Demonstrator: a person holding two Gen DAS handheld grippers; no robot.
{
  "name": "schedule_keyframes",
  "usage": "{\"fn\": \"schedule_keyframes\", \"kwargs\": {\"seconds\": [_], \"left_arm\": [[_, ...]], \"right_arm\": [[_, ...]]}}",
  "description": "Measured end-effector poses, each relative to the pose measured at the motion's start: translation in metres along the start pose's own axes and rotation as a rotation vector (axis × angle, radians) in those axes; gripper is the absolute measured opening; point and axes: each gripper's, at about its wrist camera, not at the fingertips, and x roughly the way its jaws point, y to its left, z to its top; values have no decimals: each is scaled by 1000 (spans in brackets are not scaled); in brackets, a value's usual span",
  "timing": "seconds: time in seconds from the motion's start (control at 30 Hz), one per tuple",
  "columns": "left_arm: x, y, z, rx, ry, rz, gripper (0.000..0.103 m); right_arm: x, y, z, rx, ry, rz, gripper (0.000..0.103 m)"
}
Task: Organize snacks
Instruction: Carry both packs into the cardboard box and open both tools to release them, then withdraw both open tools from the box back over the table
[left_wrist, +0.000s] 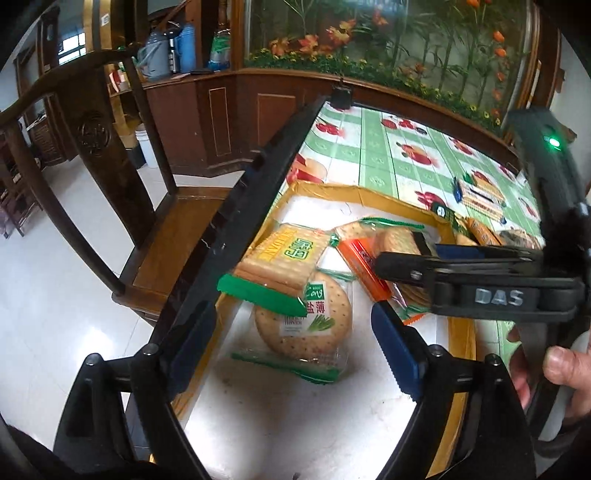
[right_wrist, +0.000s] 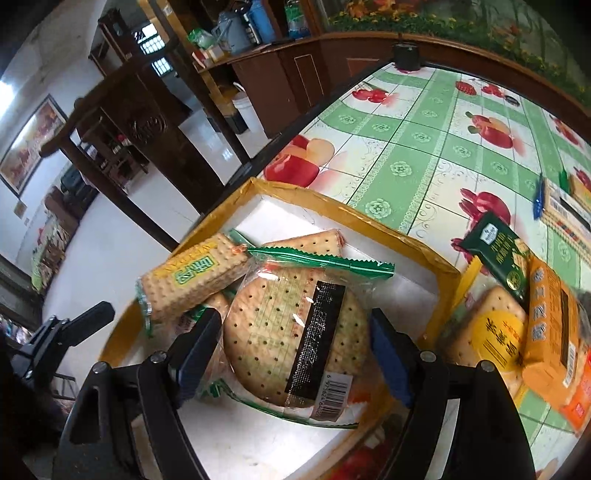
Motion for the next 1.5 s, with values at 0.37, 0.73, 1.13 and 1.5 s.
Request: {"fn": "schedule_keyframes", "kwargs": {"seconds": [0.37, 0.73, 1.13, 1.5], "left_arm": [[-7, -25, 7, 33, -36, 21, 86], [-3, -72, 17, 62, -16, -65, 87], [15, -149, 34, 137, 66, -160, 87], [56, -211, 57, 187, 148, -155, 87]], "right_arm": [[-38, -2, -3, 15, -77, 61, 82], [-90, -50, -33, 59, -142, -24, 82], [-131, -141, -83, 223, -168, -140, 82], [-159, -188, -112, 331, -207, -155, 82]]}}
